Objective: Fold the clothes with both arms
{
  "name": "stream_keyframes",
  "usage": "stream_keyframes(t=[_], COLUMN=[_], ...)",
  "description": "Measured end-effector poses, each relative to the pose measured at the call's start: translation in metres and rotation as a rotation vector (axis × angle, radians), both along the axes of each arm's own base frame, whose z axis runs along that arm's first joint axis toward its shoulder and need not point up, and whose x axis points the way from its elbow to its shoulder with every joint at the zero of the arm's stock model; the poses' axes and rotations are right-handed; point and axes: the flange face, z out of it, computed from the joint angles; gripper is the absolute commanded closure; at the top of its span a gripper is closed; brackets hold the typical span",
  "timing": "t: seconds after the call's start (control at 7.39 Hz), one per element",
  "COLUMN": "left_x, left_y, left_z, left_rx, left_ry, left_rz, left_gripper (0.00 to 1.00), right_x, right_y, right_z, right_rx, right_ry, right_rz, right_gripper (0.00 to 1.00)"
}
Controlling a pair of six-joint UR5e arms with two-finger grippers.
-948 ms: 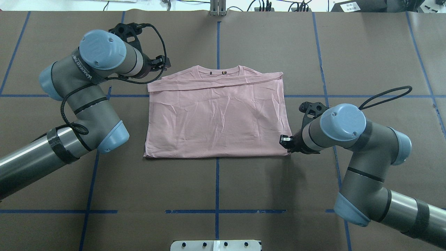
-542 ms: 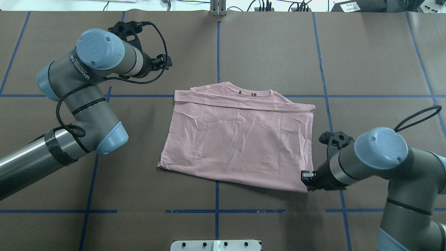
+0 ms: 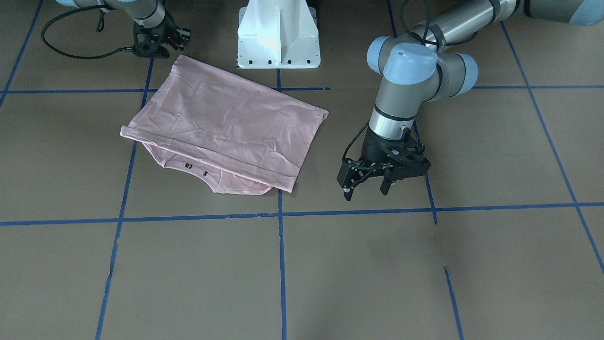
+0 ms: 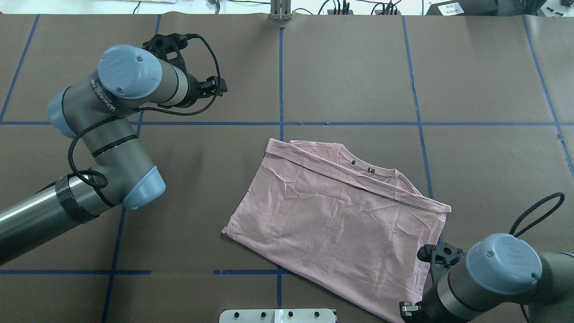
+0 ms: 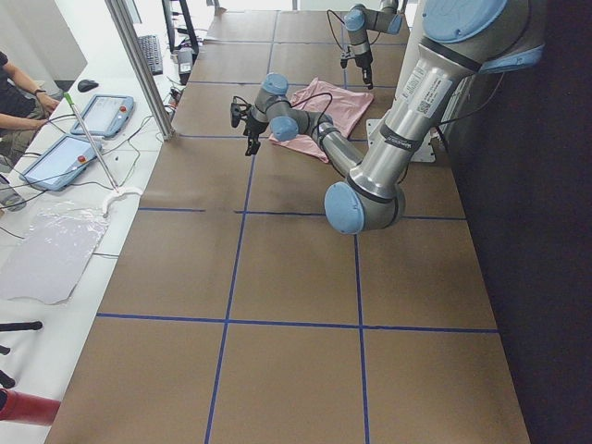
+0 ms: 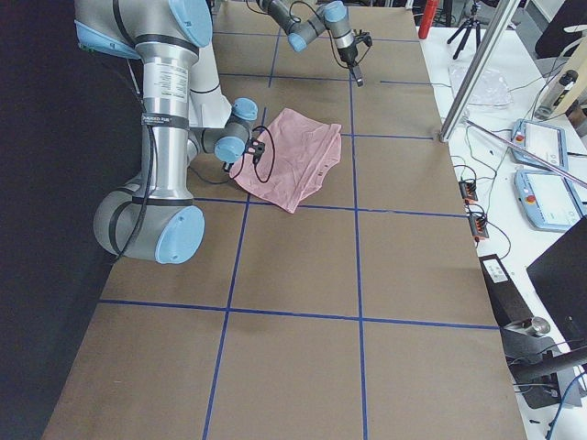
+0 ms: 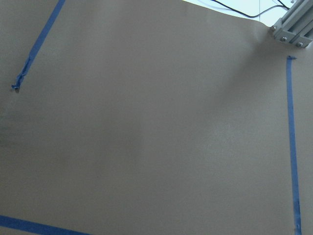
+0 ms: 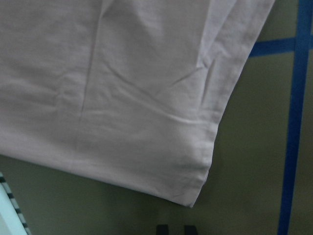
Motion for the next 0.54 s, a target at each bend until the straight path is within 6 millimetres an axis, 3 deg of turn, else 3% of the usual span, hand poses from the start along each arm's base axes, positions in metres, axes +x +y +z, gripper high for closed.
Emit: stream_keyframes(t=[0.27, 0.54], left_x=[0.013, 0.033], left_y=[0.025, 0.074], left_z=[-0.004, -0.015], left_rx=[-0.020, -0.124], left_ry=[0.016, 0.041], left_rz=[0.038, 0.092], left_gripper=[0.00, 0.00], right_x=[0.010, 0.019], right_y=[-0.014, -0.063], right_z=[-0.016, -0.052], right_rx=[-0.004, 0.032], right_ry=[-0.032, -0.112], right_rz=[0.045, 0.171], right_gripper=[0.00, 0.00])
